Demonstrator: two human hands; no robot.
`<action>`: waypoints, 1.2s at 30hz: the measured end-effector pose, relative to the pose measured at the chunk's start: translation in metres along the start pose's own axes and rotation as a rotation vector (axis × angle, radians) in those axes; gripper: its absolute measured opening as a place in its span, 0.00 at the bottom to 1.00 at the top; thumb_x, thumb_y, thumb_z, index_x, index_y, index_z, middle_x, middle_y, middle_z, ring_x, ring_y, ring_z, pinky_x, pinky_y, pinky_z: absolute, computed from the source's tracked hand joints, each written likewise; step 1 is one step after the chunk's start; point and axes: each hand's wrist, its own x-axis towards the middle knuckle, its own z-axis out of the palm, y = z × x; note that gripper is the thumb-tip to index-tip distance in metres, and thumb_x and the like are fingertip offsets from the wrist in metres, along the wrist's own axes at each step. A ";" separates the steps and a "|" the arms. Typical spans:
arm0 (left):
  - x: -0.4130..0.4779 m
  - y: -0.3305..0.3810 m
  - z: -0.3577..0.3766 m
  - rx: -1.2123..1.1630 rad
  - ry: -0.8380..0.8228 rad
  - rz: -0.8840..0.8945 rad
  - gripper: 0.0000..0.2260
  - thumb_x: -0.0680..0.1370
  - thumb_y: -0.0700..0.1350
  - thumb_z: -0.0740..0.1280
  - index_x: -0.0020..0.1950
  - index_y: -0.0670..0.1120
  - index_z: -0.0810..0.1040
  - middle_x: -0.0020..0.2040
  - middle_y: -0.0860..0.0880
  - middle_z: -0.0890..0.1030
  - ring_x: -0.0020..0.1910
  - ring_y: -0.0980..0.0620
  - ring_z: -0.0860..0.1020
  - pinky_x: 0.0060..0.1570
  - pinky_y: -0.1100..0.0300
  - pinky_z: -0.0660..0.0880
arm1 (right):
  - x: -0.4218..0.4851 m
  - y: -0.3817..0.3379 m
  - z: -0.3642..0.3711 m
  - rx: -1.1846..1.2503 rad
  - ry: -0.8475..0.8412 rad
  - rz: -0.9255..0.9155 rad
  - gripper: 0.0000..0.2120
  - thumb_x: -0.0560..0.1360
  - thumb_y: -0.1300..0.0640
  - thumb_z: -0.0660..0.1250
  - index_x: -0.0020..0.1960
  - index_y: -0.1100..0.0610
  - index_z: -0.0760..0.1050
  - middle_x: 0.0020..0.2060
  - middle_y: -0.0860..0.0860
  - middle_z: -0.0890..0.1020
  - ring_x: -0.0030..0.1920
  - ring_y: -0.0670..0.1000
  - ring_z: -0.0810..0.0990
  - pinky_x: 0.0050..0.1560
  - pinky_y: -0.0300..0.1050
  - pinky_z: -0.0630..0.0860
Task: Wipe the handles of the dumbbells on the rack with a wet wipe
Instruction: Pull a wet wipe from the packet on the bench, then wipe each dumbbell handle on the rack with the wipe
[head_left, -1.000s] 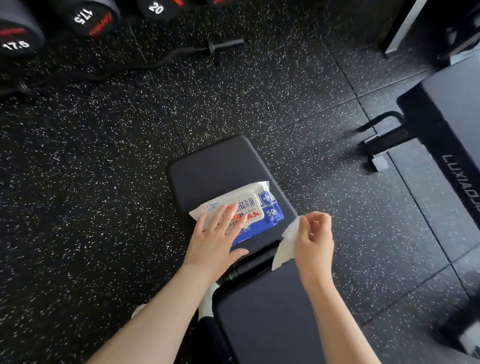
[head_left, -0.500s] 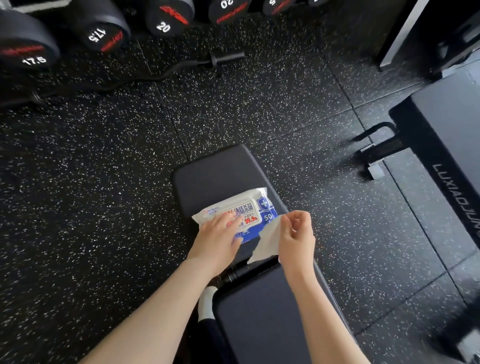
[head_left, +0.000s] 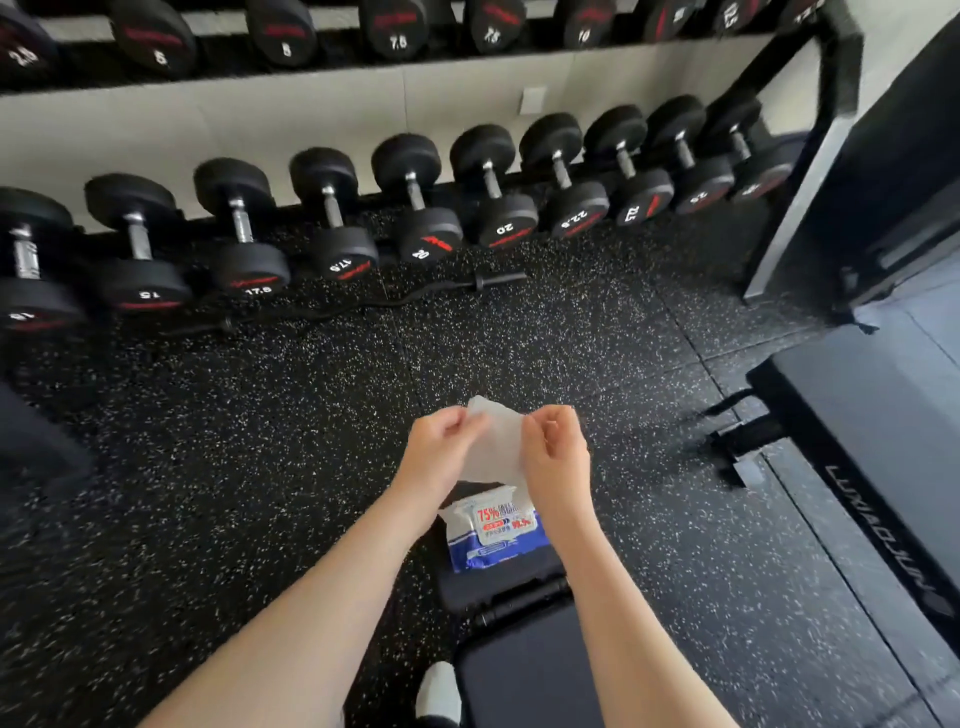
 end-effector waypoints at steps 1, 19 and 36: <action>-0.006 0.014 -0.007 0.010 0.044 0.041 0.12 0.78 0.45 0.64 0.42 0.36 0.77 0.36 0.47 0.72 0.36 0.55 0.68 0.32 0.66 0.62 | -0.003 -0.014 0.000 0.004 -0.033 -0.011 0.03 0.78 0.57 0.60 0.46 0.54 0.71 0.35 0.47 0.75 0.33 0.45 0.70 0.31 0.37 0.68; -0.096 0.146 -0.236 0.020 0.580 0.549 0.18 0.80 0.43 0.63 0.31 0.40 0.65 0.28 0.51 0.61 0.27 0.58 0.59 0.27 0.65 0.56 | -0.070 -0.235 0.117 0.267 -0.462 -0.111 0.19 0.78 0.46 0.61 0.39 0.62 0.71 0.34 0.53 0.70 0.37 0.51 0.69 0.36 0.43 0.67; -0.096 0.144 -0.558 -0.038 0.829 0.495 0.20 0.78 0.46 0.64 0.31 0.39 0.62 0.27 0.50 0.60 0.28 0.56 0.59 0.28 0.64 0.54 | -0.131 -0.359 0.436 0.272 -0.339 -0.126 0.20 0.74 0.52 0.66 0.51 0.70 0.70 0.37 0.62 0.71 0.40 0.51 0.69 0.42 0.47 0.69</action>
